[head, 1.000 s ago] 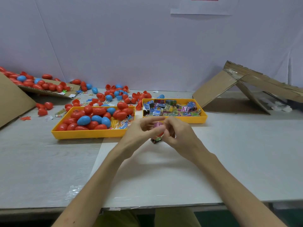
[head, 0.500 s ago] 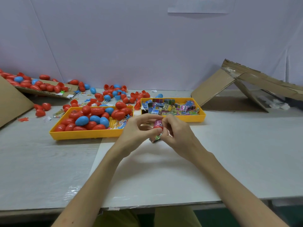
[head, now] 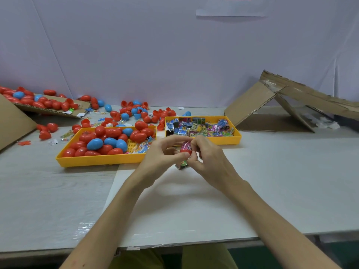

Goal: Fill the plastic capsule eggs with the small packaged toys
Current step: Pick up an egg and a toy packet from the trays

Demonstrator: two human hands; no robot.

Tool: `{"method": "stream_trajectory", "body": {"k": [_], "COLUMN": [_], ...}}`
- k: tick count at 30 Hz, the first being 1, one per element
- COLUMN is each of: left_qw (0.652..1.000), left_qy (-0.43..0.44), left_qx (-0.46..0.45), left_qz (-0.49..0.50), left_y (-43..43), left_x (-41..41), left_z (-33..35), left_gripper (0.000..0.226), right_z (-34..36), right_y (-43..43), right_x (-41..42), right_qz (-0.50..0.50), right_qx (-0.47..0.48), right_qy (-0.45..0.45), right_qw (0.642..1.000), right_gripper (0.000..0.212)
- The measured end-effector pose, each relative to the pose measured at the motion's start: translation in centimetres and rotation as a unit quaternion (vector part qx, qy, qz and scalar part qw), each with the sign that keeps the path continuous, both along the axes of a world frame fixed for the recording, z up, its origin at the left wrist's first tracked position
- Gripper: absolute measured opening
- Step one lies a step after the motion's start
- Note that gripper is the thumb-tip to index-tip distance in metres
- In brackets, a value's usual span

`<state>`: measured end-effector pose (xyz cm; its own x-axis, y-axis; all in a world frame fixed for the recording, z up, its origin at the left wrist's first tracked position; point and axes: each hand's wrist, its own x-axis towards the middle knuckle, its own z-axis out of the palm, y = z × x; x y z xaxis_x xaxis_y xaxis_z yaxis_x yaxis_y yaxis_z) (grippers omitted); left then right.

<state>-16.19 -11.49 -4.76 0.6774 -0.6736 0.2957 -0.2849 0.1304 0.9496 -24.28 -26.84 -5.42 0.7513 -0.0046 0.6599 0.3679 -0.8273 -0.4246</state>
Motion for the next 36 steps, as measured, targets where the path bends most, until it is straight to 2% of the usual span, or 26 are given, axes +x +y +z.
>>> {"method": "stream_trajectory", "body": {"k": [7, 12, 17, 26, 29, 32, 36], "left_qw": [1.0, 1.0, 1.0, 0.999, 0.999, 0.999, 0.998], "left_qy": [-0.006, -0.008, -0.005, 0.009, 0.021, 0.03, 0.021], "left_qx": [0.012, 0.017, 0.004, 0.007, -0.003, -0.01, -0.008], "left_qz": [0.001, 0.018, 0.018, 0.033, 0.039, 0.042, 0.055], "left_y": [-0.2, -0.5, -0.4, -0.4, -0.4, -0.2, -0.1], "left_x": [0.0, 0.0, 0.1, 0.0, 0.0, 0.0, 0.1], "left_z": [-0.2, -0.4, -0.7, -0.9, -0.6, -0.3, -0.2], "left_gripper": [0.034, 0.036, 0.036, 0.031, 0.031, 0.031, 0.034], "right_z": [-0.1, -0.2, -0.6, -1.2, -0.9, -0.5, -0.4], "right_y": [0.1, 0.4, 0.0, -0.7, -0.8, -1.0, -1.4], "right_x": [-0.1, -0.2, 0.0, 0.4, 0.5, 0.4, 0.3], "right_qz": [-0.008, 0.004, -0.014, -0.006, 0.005, 0.017, 0.008], "right_qx": [-0.038, -0.039, -0.056, -0.022, 0.052, 0.111, 0.071], "right_qy": [0.002, -0.007, -0.013, -0.022, -0.026, -0.066, -0.078], "right_qw": [0.999, 0.999, 0.998, 1.0, 0.998, 0.991, 0.994], "right_gripper": [0.002, 0.024, 0.018, 0.015, 0.003, 0.004, 0.01]}}
